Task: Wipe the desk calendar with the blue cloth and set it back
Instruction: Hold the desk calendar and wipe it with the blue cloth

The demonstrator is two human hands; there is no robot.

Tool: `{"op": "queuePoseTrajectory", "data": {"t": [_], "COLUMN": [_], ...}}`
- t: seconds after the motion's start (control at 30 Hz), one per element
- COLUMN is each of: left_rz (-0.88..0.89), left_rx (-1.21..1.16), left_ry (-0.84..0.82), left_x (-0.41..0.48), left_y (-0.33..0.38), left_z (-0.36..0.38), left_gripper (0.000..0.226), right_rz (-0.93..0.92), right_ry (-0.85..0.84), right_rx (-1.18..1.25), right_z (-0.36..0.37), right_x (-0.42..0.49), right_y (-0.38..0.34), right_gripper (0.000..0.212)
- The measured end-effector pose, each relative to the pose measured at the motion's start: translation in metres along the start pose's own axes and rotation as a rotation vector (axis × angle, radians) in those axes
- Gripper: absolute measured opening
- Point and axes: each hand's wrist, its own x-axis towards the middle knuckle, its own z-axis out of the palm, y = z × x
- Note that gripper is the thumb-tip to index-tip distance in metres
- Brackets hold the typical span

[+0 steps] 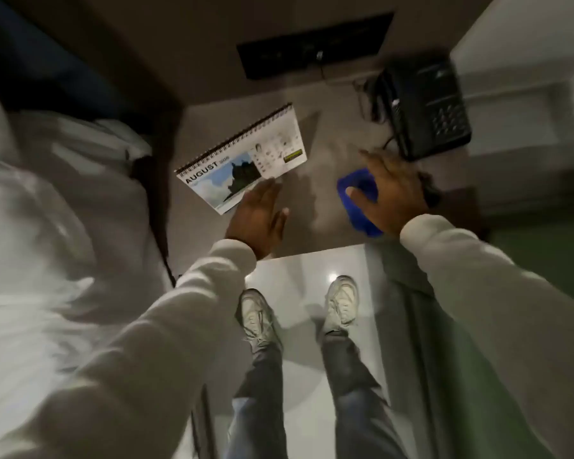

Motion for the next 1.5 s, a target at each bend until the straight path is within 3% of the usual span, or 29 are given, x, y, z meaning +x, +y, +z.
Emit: {"op": "queuePoseTrajectory", "data": {"t": [0.13,0.37,0.57,0.73,0.8,0.93,1.07,1.3,1.5], "left_rz": [0.062,0.145,0.104,0.151,0.185,0.309,0.321,0.513,0.691], "left_rx": [0.111,0.271,0.239,0.258,0.277,0.353,0.443,0.526,0.498], "left_ry": [-0.073,0.018,-0.042,-0.064,-0.011,0.127,0.211,-0.015,-0.093], "left_x": [0.002,0.006,0.004,-0.01,-0.014,-0.005,0.029,0.103,0.114], "left_y": [-0.044,-0.075,-0.07,-0.058,-0.052,-0.056,-0.068,-0.084,-0.097], "left_z": [0.062,0.114,0.103,0.047,0.016,-0.037,-0.072,-0.107,-0.096], "left_gripper": [0.057,0.062,0.066,0.069,0.069,0.067,0.073,0.092,0.096], "right_rz": [0.037,0.115,0.155,0.143,0.105,-0.047,0.073,0.267,0.291], "right_ry": [0.06,0.148,0.256,0.191,0.208,0.459,0.547,0.746,0.929], "right_rx": [-0.221,-0.271,-0.292,-0.222,-0.154,0.041,0.384,0.802,0.959], "right_z": [0.07,0.123,0.134,0.121,0.121,0.127,0.147,0.161,0.171], "right_x": [0.007,0.019,0.016,0.019,0.016,0.005,0.009,0.031,0.056], "right_y": [0.018,0.028,0.038,0.043,0.036,-0.007,-0.063,-0.134,-0.153], "right_gripper": [0.07,0.062,0.054,0.047,0.042,0.04,0.045,0.047,0.048]}}
